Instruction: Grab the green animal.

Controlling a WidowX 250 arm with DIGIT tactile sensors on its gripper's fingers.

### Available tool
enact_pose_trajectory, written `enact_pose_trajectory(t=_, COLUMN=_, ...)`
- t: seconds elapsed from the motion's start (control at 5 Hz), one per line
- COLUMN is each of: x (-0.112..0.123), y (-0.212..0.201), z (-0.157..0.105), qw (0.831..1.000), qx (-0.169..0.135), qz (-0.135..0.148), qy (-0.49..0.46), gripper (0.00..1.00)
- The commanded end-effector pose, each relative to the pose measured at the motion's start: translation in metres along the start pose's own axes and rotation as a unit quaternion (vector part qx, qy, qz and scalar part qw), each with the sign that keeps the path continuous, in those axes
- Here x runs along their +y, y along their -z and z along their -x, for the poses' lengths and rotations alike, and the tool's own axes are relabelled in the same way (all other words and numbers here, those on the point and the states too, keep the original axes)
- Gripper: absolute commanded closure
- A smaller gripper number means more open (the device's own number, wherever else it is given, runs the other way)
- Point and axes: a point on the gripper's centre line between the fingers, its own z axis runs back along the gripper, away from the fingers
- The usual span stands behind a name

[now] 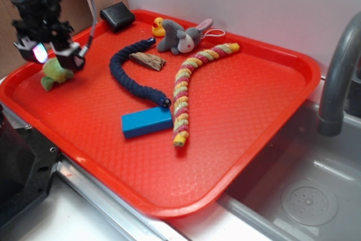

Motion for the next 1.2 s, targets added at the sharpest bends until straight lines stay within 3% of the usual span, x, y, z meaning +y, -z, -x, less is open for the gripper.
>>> enact_pose_trajectory(t=0.0, x=-0.002, y=-0.003, z=0.018, qw=1.0, qx=-0.01, qz=-0.014, qy=0.007, gripper=1.0)
enact_pose_trajectory(t=0.2, x=-0.033, y=-0.052, z=0.0, qw=0.999, qx=-0.031, qz=-0.007, qy=0.042, gripper=1.0)
enact_pose_trajectory(t=0.6, x=-0.125, y=-0.153, z=0.017, qw=0.985, qx=-0.017, qz=-0.007, qy=0.174, gripper=1.0)
enact_pose_trajectory(t=0.8, x=-0.144, y=-0.178, z=0.026, qw=0.98, qx=-0.03, qz=-0.005, qy=0.198, gripper=1.0)
enact_pose_trajectory(t=1.0, x=-0.144, y=-0.186, z=0.035, qw=0.979, qx=-0.037, qz=-0.011, qy=0.2, gripper=1.0)
